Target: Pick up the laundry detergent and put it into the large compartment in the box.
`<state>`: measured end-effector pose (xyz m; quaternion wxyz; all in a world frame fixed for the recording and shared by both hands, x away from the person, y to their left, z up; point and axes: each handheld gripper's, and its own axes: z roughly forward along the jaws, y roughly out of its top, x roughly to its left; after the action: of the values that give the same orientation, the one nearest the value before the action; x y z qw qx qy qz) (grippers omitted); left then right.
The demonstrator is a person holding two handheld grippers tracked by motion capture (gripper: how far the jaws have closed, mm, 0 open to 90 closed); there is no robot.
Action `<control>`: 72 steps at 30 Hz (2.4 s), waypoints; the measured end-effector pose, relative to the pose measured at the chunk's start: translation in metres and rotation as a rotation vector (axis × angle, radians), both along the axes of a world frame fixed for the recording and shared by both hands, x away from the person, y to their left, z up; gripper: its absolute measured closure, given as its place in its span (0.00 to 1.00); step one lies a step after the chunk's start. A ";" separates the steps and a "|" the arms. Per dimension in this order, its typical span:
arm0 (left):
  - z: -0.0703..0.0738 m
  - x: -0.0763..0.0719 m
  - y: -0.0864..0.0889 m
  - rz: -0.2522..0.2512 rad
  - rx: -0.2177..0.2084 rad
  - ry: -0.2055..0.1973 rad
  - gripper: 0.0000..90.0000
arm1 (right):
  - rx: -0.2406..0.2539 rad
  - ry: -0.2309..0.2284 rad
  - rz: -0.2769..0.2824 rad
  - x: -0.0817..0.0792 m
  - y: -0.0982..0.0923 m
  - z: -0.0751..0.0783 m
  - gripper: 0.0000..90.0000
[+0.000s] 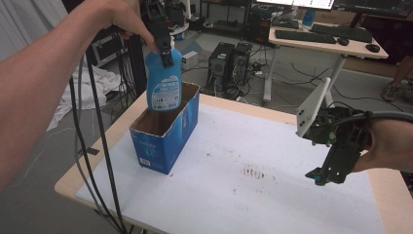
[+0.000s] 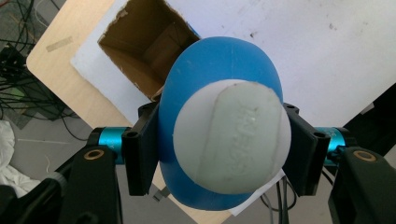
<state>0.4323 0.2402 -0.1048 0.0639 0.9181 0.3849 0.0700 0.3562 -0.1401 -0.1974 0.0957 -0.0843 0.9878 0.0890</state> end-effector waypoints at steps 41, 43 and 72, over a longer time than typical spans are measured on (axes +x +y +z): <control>-0.128 -0.003 0.009 -0.178 0.011 0.111 0.42 | -0.022 0.008 0.004 -0.004 0.004 -0.011 0.13; -0.131 -0.003 0.011 -0.186 0.009 0.110 0.42 | -0.023 0.008 0.004 -0.004 0.005 -0.011 0.13; -0.162 -0.007 0.014 -0.257 0.014 0.112 0.41 | -0.020 0.011 0.003 -0.003 0.006 -0.014 0.13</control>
<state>0.4253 0.2544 -0.2673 0.0442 0.9627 0.2667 0.0125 0.3532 -0.1344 -0.2118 0.0893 -0.0863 0.9891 0.0796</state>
